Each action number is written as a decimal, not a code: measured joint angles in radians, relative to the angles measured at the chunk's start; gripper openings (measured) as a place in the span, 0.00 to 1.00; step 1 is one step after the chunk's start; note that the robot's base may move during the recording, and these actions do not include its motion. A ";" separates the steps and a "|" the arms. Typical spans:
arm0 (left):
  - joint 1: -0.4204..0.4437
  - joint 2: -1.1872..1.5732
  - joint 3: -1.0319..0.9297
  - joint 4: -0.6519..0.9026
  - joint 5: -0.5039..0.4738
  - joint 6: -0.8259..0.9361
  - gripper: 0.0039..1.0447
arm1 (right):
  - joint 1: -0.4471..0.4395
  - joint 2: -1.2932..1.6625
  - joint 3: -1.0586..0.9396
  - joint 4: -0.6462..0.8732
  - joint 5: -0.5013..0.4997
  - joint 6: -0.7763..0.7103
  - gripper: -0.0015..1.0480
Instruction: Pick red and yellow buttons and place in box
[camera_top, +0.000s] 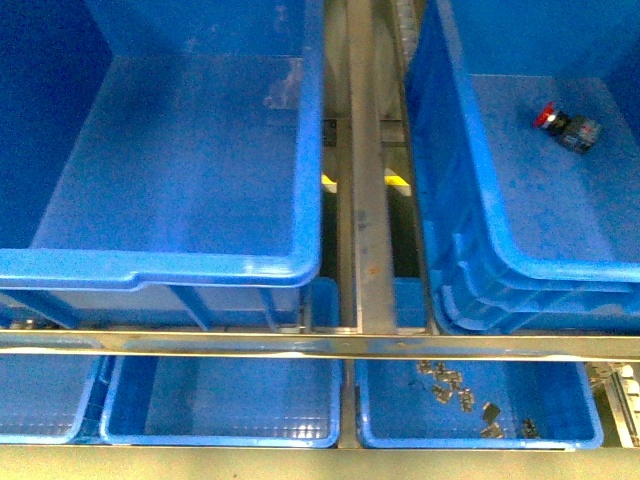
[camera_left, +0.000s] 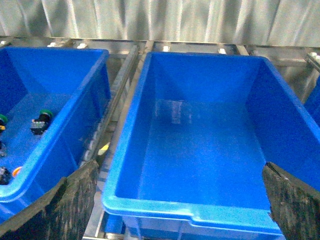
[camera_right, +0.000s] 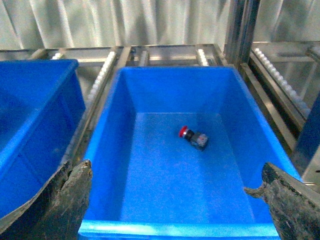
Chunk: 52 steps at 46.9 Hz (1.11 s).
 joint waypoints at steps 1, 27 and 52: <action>0.000 0.000 0.000 0.000 0.000 0.000 0.93 | 0.000 0.000 0.000 0.000 -0.001 0.000 0.94; 0.000 0.000 0.000 0.001 -0.001 0.000 0.93 | 0.000 0.000 0.000 -0.001 -0.001 0.000 0.94; -0.002 0.000 0.000 0.002 -0.001 0.000 0.93 | -0.003 0.000 -0.001 -0.001 -0.004 -0.001 0.94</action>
